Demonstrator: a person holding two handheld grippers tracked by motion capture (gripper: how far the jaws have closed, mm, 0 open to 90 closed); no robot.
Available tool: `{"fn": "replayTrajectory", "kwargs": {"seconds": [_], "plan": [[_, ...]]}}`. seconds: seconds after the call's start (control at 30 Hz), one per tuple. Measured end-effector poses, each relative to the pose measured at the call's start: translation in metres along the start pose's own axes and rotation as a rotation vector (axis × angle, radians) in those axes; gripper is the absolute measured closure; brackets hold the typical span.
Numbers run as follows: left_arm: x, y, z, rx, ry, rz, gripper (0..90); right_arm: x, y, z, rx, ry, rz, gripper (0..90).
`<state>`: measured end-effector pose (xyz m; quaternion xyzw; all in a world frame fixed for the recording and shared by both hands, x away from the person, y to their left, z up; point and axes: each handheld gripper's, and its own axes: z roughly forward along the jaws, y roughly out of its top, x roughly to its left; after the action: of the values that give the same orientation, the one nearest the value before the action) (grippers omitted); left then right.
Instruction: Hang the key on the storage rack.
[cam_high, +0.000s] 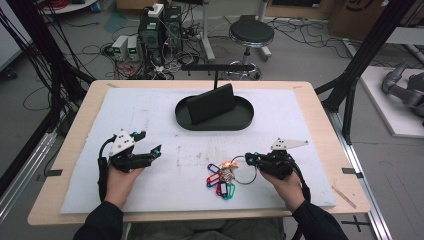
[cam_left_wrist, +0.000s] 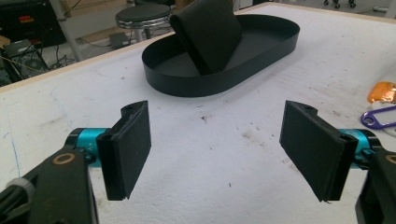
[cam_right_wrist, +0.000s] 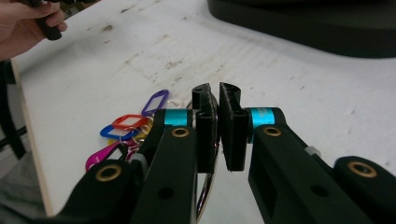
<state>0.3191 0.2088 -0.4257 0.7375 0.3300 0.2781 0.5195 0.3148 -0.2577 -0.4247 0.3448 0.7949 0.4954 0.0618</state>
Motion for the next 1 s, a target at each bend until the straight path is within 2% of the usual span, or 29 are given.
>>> {"fn": "replayTrajectory", "kwargs": {"seconds": [0.1,0.33,0.47,0.7,1.0], "plan": [[0.000,0.000,0.000,-0.003,0.000,-0.003,24.9,0.000,0.000,0.002,0.017,0.023,0.014,85.2],[0.000,0.001,-0.001,-0.003,-0.002,0.000,24.9,0.005,0.004,0.002,0.020,0.029,-0.009,87.0],[0.000,0.001,-0.002,-0.007,0.001,-0.002,24.9,0.007,0.012,-0.003,0.001,0.011,-0.050,87.4],[0.001,0.001,-0.004,-0.007,-0.001,-0.001,24.9,0.011,0.025,-0.011,-0.011,0.012,-0.120,87.6],[0.002,-0.001,-0.005,-0.007,-0.002,-0.009,24.9,0.010,0.053,-0.029,-0.083,0.027,-0.194,87.5]]}}
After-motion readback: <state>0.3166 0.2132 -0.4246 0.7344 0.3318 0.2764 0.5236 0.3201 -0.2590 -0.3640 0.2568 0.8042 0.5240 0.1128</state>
